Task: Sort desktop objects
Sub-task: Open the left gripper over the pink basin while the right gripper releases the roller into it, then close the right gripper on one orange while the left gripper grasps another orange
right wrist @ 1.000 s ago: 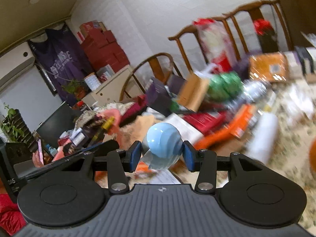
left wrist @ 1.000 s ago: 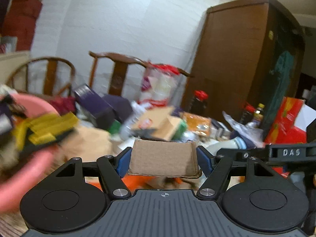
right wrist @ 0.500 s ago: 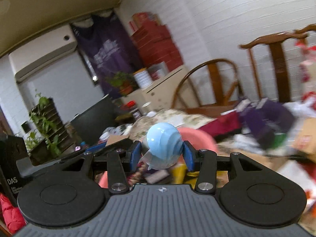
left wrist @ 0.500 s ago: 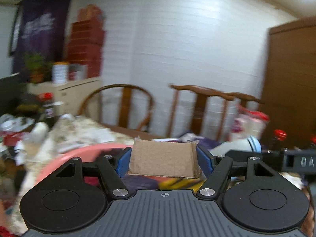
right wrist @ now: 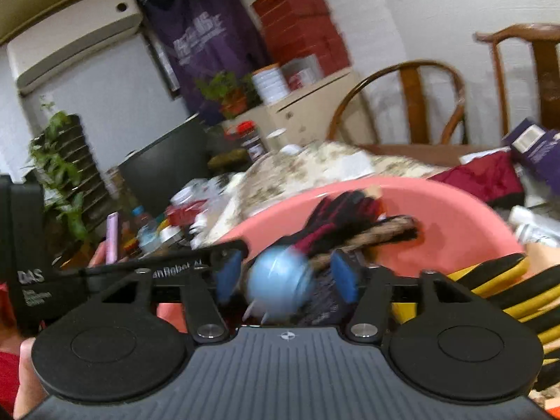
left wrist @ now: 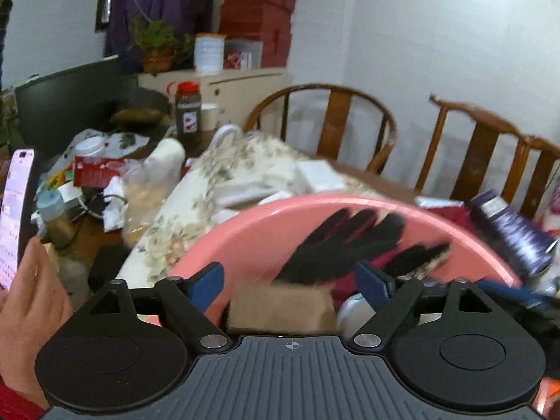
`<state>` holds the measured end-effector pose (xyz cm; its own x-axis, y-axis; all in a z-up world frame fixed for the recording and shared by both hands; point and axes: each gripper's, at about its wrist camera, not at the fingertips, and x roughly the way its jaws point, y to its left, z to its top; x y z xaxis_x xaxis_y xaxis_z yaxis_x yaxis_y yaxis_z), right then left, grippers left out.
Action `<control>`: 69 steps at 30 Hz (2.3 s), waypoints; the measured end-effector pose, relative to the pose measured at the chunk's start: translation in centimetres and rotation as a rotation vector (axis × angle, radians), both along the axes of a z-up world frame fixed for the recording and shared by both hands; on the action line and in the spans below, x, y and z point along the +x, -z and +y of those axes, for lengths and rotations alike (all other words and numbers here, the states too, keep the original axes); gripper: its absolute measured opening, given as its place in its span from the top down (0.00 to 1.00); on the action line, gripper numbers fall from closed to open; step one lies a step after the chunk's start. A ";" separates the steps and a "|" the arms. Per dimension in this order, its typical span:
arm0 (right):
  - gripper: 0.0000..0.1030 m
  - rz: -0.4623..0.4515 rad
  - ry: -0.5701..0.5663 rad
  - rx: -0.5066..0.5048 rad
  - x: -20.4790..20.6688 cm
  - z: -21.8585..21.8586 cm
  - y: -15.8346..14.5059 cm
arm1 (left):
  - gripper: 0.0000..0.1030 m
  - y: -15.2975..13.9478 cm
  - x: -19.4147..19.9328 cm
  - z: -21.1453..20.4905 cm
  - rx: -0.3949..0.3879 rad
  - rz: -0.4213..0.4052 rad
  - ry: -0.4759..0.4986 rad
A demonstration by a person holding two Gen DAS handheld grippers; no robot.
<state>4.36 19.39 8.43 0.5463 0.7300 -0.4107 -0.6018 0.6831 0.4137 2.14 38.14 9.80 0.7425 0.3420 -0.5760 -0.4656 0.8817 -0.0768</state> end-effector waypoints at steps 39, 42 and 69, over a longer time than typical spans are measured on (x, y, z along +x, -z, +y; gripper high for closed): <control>0.23 -0.219 0.342 -0.060 -21.1 -39.8 7.7 | 0.02 7.5 -4.2 -39.5 -0.093 -0.093 0.746; 0.22 -0.201 0.446 -0.005 -21.4 -44.6 7.6 | 0.02 7.9 -3.4 -41.7 -0.069 -0.099 0.760; 0.26 0.067 0.777 -0.120 -8.5 -55.6 11.0 | 0.00 12.8 3.9 -60.1 0.115 -0.080 1.039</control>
